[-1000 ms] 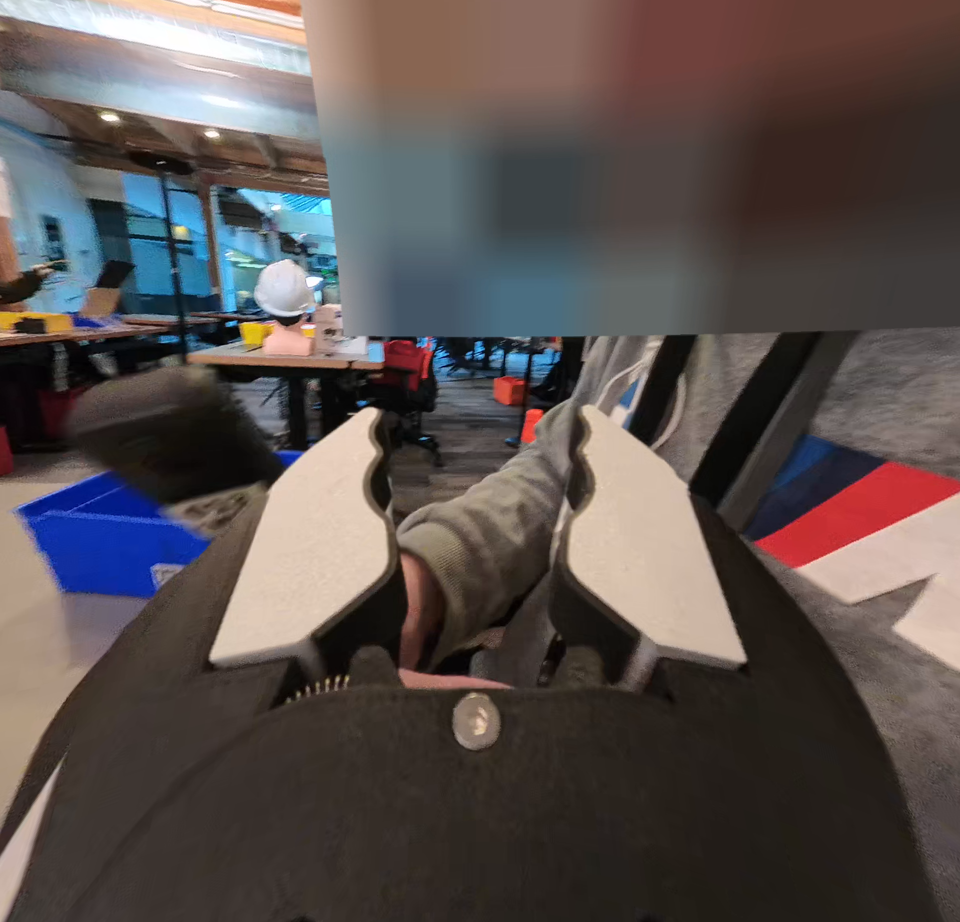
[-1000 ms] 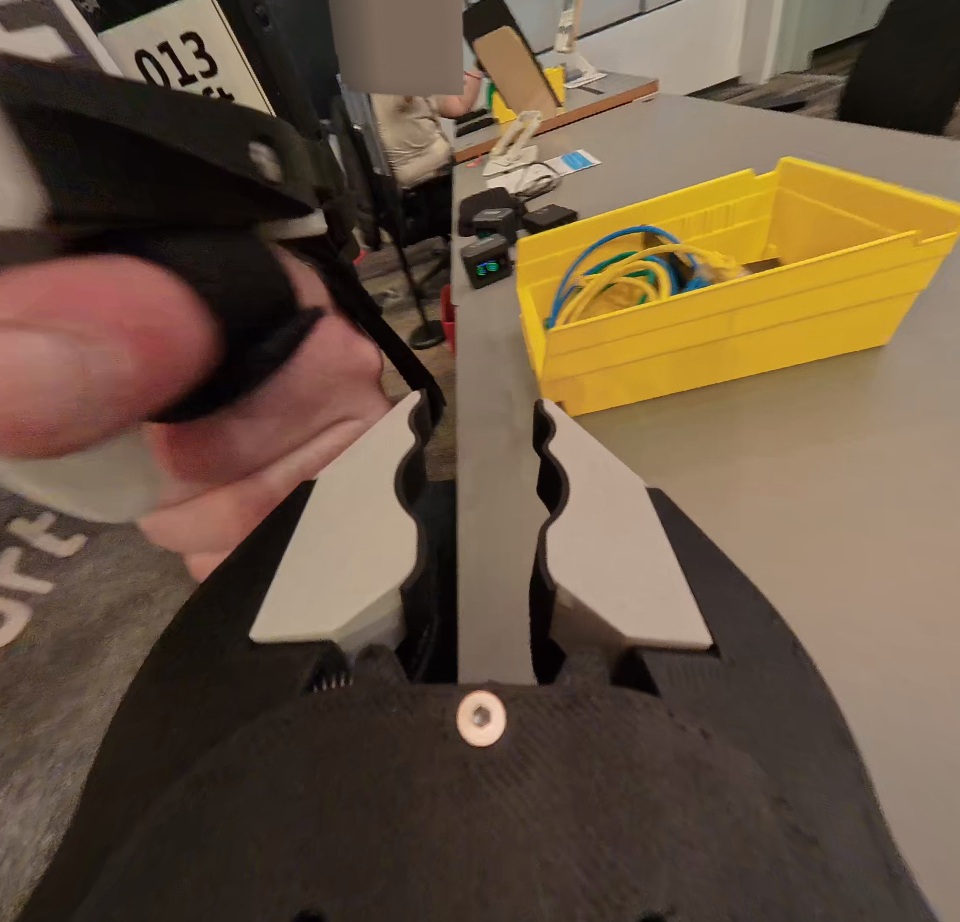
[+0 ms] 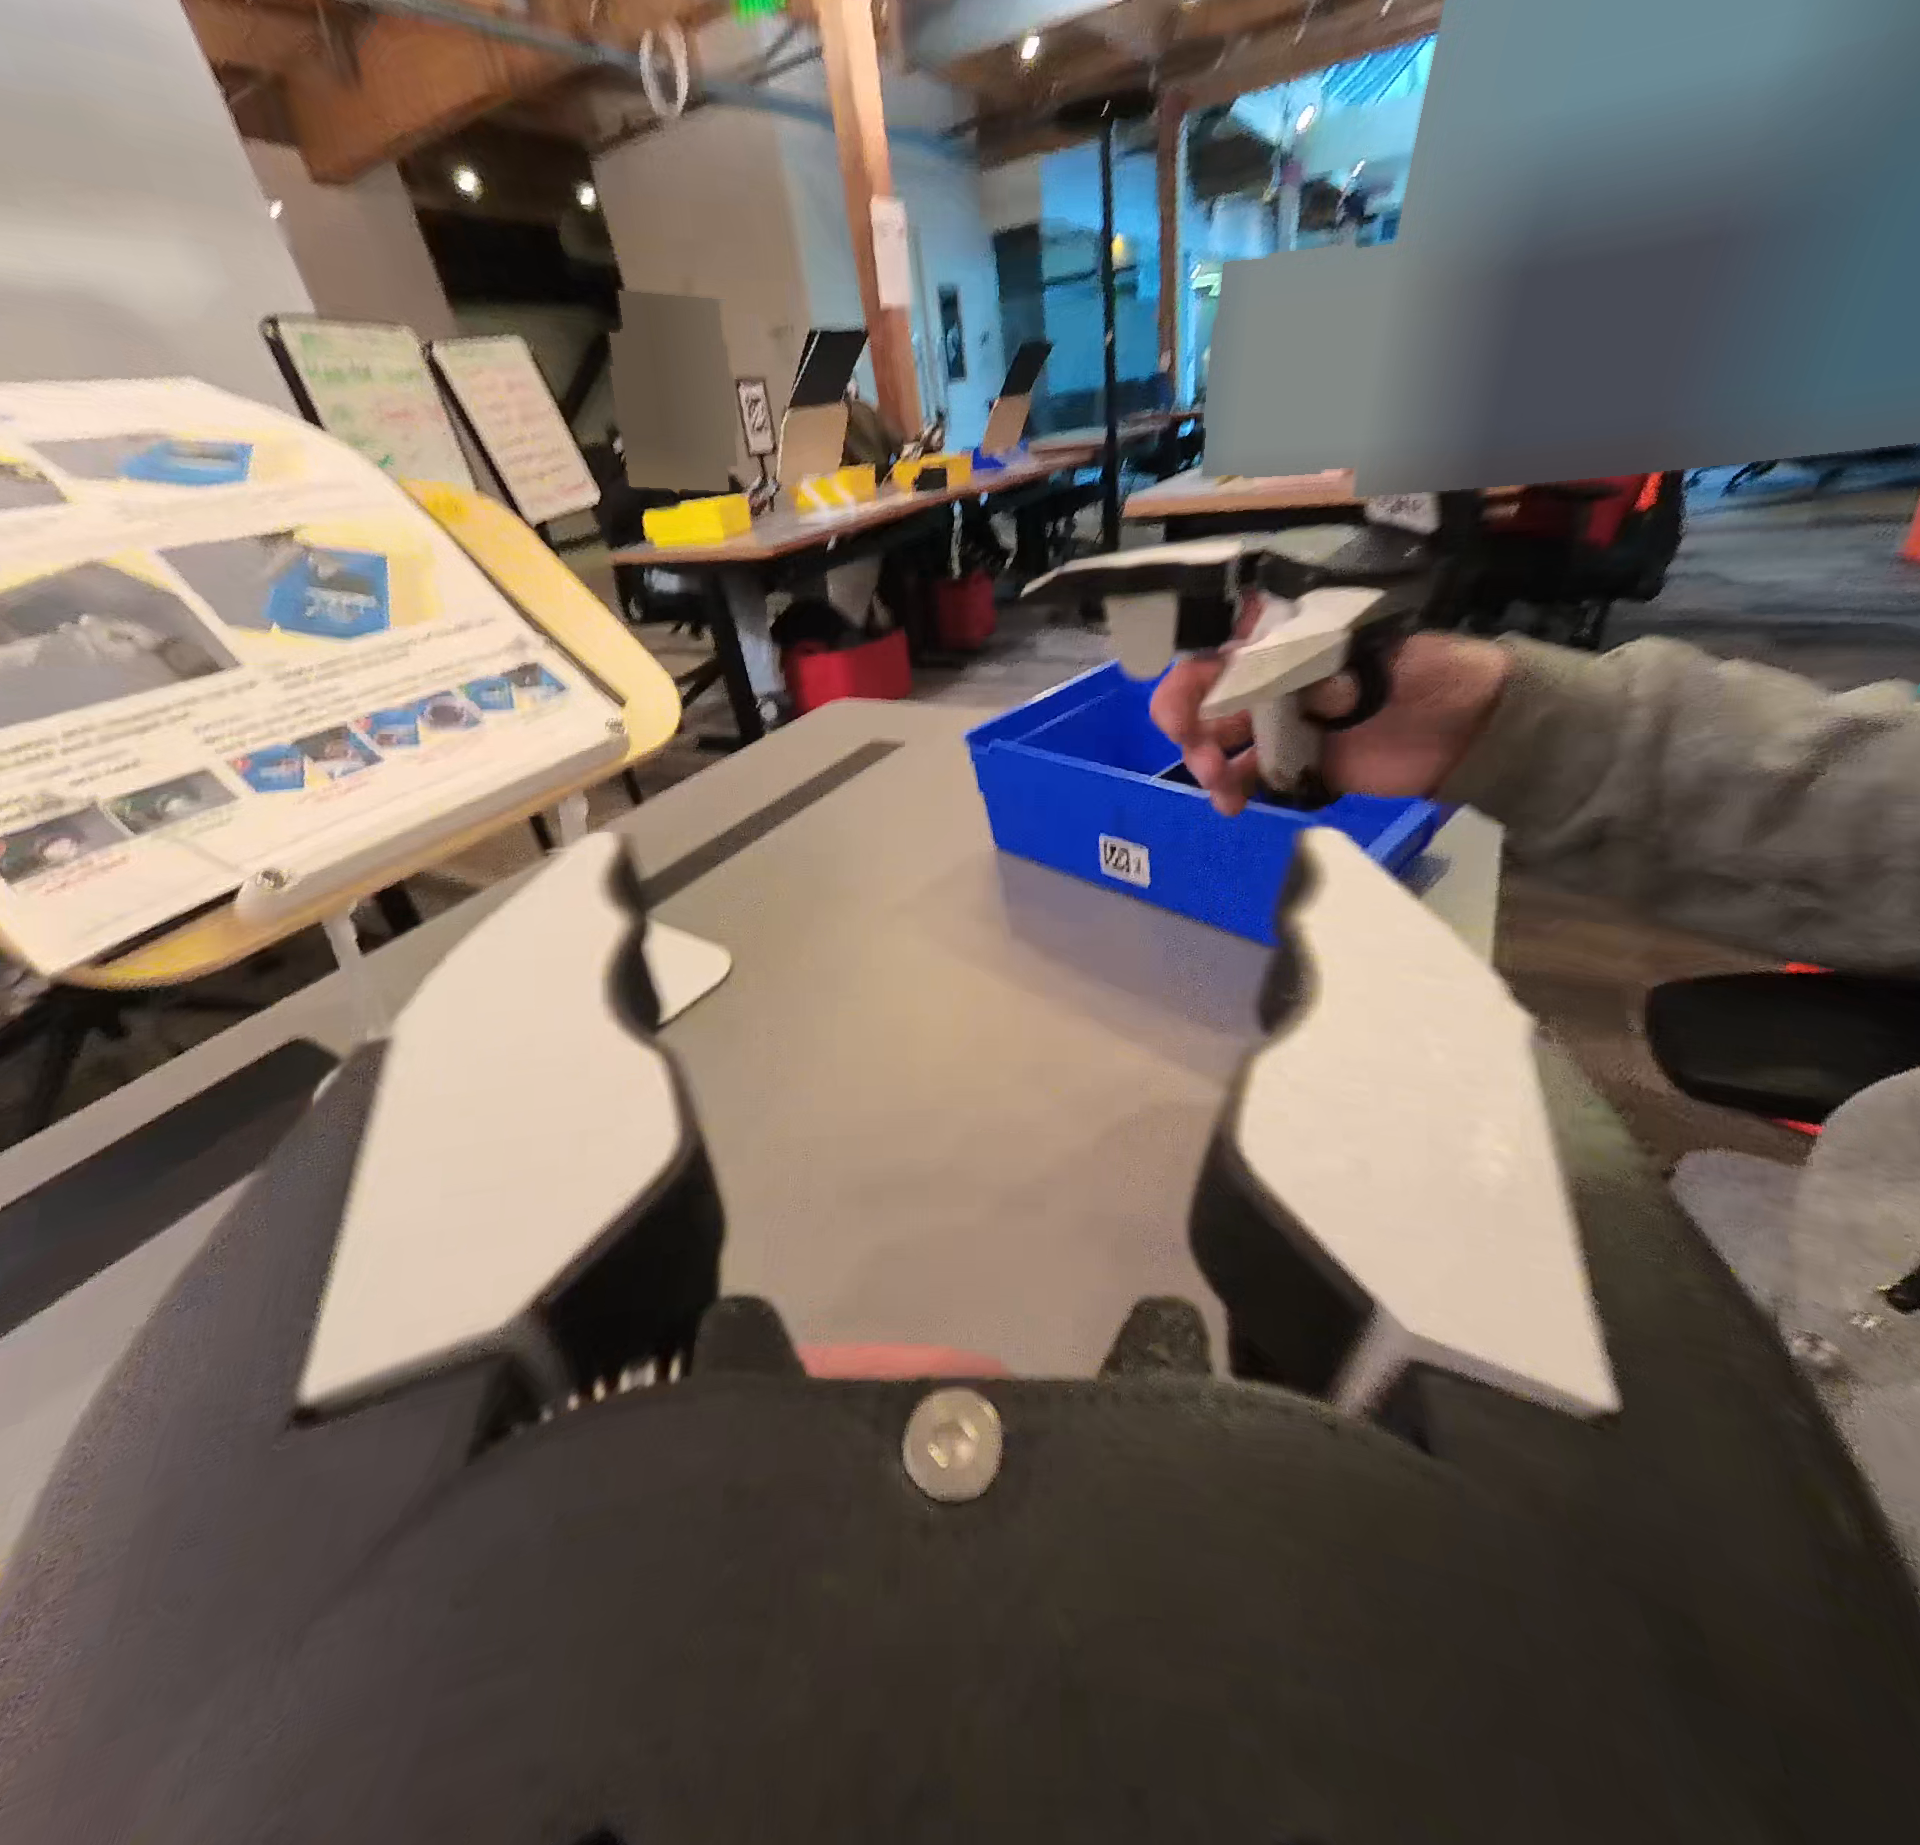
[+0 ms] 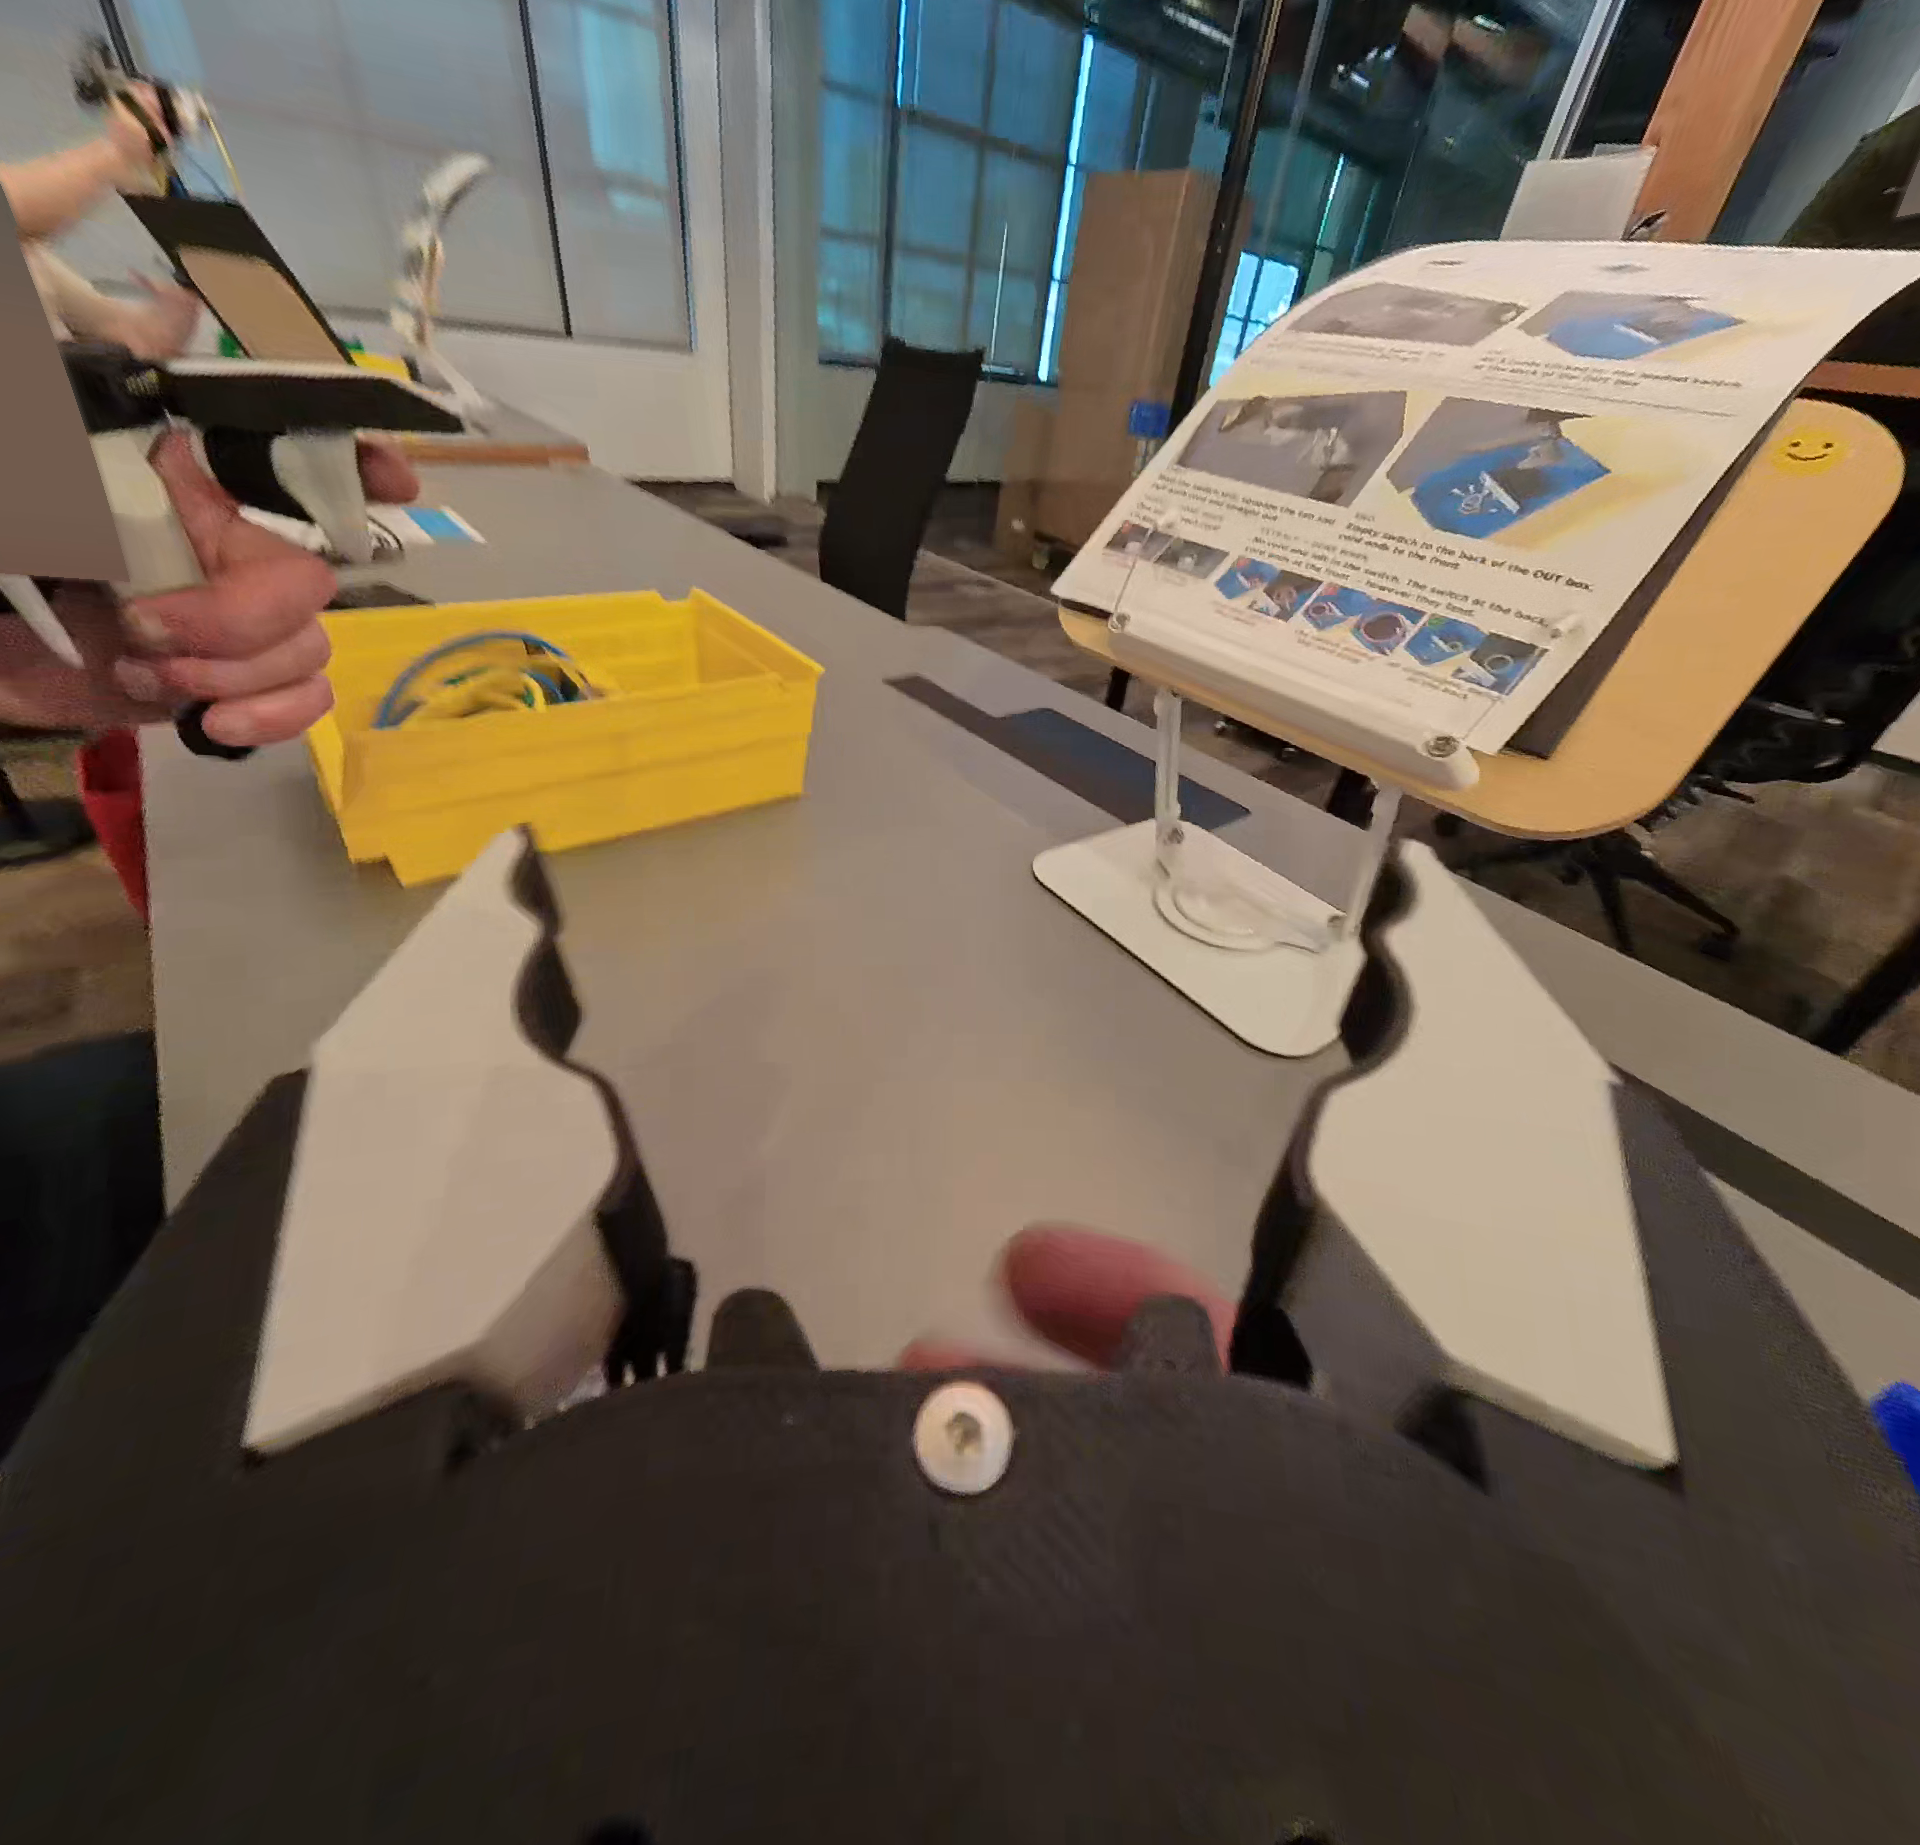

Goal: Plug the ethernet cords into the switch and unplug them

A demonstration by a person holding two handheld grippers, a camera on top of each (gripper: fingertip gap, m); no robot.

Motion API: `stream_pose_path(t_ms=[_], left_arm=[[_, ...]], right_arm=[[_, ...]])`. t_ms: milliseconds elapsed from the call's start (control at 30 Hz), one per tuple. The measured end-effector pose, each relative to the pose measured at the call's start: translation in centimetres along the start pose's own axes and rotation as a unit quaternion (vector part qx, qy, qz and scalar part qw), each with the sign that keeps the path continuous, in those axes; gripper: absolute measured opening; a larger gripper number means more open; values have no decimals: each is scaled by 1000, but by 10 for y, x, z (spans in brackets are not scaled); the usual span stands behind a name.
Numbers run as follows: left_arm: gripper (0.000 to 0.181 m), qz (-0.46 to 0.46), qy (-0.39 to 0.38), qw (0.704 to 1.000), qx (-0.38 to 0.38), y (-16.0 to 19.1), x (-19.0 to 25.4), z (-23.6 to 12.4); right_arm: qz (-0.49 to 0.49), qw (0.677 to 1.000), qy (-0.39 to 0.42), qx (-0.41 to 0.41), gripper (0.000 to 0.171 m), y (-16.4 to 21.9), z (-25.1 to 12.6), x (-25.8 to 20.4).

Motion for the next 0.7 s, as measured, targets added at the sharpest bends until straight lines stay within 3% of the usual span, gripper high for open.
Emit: stream_pose_path(t_ms=[33, 100, 167, 200, 233, 267, 333, 367, 400, 533, 567, 633, 700], left_arm=[[128, 4, -5, 1000, -11, 5, 1, 2], [146, 18, -23, 999, -19, 15, 3, 7], [147, 63, -26, 997, -37, 26, 8, 12], [147, 93, -34, 993, -57, 33, 10, 15], [146, 118, -39, 990, -73, 39, 11, 19], [136, 137, -43, 986, -82, 43, 13, 21], [66, 177, -76, 978, -86, 46, 11, 21], [19, 195, -74, 975, -81, 47, 12, 20], [0, 205, -79, 972, -79, 48, 12, 20], [0, 188, -88, 974, -90, 52, 6, 22], [6, 174, -75, 977, -99, 55, 6, 23], [74, 157, -98, 973, -141, 63, 0, 24], [76, 163, -110, 970, -140, 63, -4, 19]], right_arm=[[-17, 1000, 2, -5, 158, 1, -2, -3], [-55, 998, 17, -2, 159, 3, -6, -8], [-80, 997, 22, -8, 159, 7, -7, -14], [-100, 994, 31, -19, 151, 9, -7, -15], [-131, 990, 48, -23, 128, 10, -8, -15], [-159, 984, 73, -26, 89, 11, -12, -14], [-195, 978, 55, -50, 0, 16, -15, -23], [-203, 975, 53, -68, 0, 20, -15, -26], [-213, 972, 51, -89, 0, 27, -14, -28], [-254, 955, 63, -140, 7, 52, -13, -37], [-251, 953, 67, -153, 27, 58, -13, -38], [-281, 934, 91, -199, 53, 67, -15, -35], [-316, 913, 140, -218, 61, 67, -22, -28]])
Point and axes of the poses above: each gripper's, where its closed fingertips meet, z out along the fingers, y out of its underside, x = y × z across the jaws, the point moved 6 cm from there along -z, back along the fingers, and after that the axes turned 4 degrees about x, right-handed, at the moved point
